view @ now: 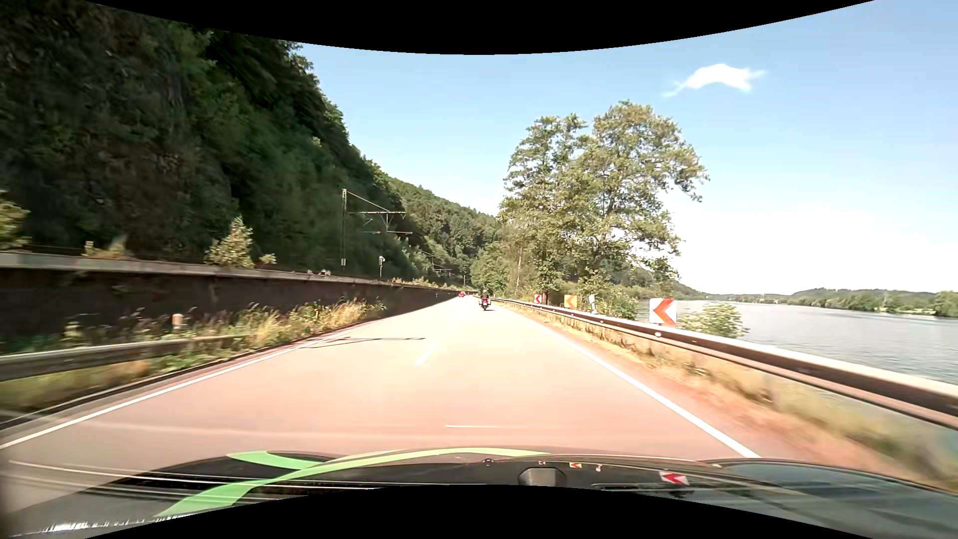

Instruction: Follow the waypoints while adhering to traffic rules and regulations

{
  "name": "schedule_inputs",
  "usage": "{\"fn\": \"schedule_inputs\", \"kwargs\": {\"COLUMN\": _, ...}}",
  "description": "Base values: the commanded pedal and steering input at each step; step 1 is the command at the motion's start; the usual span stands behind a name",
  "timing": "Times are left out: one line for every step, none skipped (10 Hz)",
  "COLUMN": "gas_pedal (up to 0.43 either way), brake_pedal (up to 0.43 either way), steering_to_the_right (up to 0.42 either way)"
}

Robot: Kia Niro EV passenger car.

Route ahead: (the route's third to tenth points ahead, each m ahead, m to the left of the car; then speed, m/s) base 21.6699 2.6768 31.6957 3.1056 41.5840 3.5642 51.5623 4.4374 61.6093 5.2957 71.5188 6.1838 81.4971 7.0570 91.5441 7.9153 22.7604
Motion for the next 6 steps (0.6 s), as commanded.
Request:
{"fn": "schedule_inputs", "kwargs": {"gas_pedal": 0.189, "brake_pedal": 0.000, "steering_to_the_right": -0.013}}
{"fn": "schedule_inputs", "kwargs": {"gas_pedal": 0.189, "brake_pedal": 0.000, "steering_to_the_right": -0.013}}
{"fn": "schedule_inputs", "kwargs": {"gas_pedal": 0.189, "brake_pedal": 0.000, "steering_to_the_right": -0.013}}
{"fn": "schedule_inputs", "kwargs": {"gas_pedal": 0.189, "brake_pedal": 0.000, "steering_to_the_right": -0.012}}
{"fn": "schedule_inputs", "kwargs": {"gas_pedal": 0.189, "brake_pedal": 0.000, "steering_to_the_right": -0.012}}
{"fn": "schedule_inputs", "kwargs": {"gas_pedal": 0.189, "brake_pedal": 0.000, "steering_to_the_right": -0.012}}
